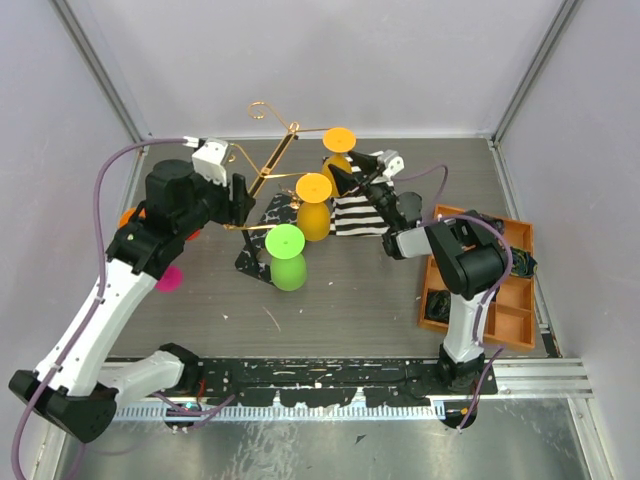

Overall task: Place the wine glass upside down on the wine glass rack
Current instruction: Adjust the wine rack at the center of the board.

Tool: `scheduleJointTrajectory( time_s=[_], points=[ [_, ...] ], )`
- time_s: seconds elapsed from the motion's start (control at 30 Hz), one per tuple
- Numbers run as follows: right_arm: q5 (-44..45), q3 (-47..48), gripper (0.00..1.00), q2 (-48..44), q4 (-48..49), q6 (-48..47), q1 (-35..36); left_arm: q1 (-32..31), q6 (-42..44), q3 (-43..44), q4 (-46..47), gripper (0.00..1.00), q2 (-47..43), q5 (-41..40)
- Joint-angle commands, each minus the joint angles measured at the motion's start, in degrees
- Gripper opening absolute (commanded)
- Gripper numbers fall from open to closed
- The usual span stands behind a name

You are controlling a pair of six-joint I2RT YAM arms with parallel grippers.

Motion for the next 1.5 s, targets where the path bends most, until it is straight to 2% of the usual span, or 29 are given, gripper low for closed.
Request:
scheduleJointTrajectory(
  time_s=[0.0, 0.3, 0.5, 0.8, 0.93, 1.03, 1.13, 1.27, 1.47],
  points=[
    [2.71, -1.71, 0.68, -4.9, 8.43, -2.74, 0.32, 0.45, -0.05, -1.79, 5.59, 0.69, -3.94, -1.37],
    [6.43, -5.64, 0.7, -9.95, 8.36, -1.4, 0.2, 0.58, 1.94, -2.31, 6.47, 0.75, -11.87, -11.14],
    [12.27, -15.87, 0.7, -17.9, 5.83, 1.54, 0.28, 0.57, -1.37, -1.37, 0.23, 0.75, -15.42, -12.52],
    [22.04, -20.95, 0.71, -38.13, -28.65, 3.9, 0.28, 0.58, -5.99, -2.53, -10.56, 0.75, -23.71, -14.47],
    [26.4, -20.63, 0.74, -47.94, -47.87, 6.69, 0.17, 0.52, -8.29, -4.41, -15.24, 0.76, -28.3, -15.88],
    [26.31, -20.68, 0.74, -53.2, -59.07, 9.98, 0.21, 0.55, -12.14, -6.57, -18.79, 0.76, -30.73, -15.07],
    [25.42, -22.54, 0.75, -57.62, -65.67, 13.39, 0.2, 0.58, -20.07, -10.78, -19.51, 0.74, -33.96, -12.17],
    [21.85, -25.57, 0.74, -61.63, -68.64, 16.97, 0.22, 0.55, -29.4, -19.69, -15.24, 0.72, -40.14, -10.39],
    [16.9, -26.33, 0.73, -63.53, -73.09, 18.88, 0.23, 0.56, -35.42, -26.99, -12.6, 0.75, -40.6, -12.91]
  ],
)
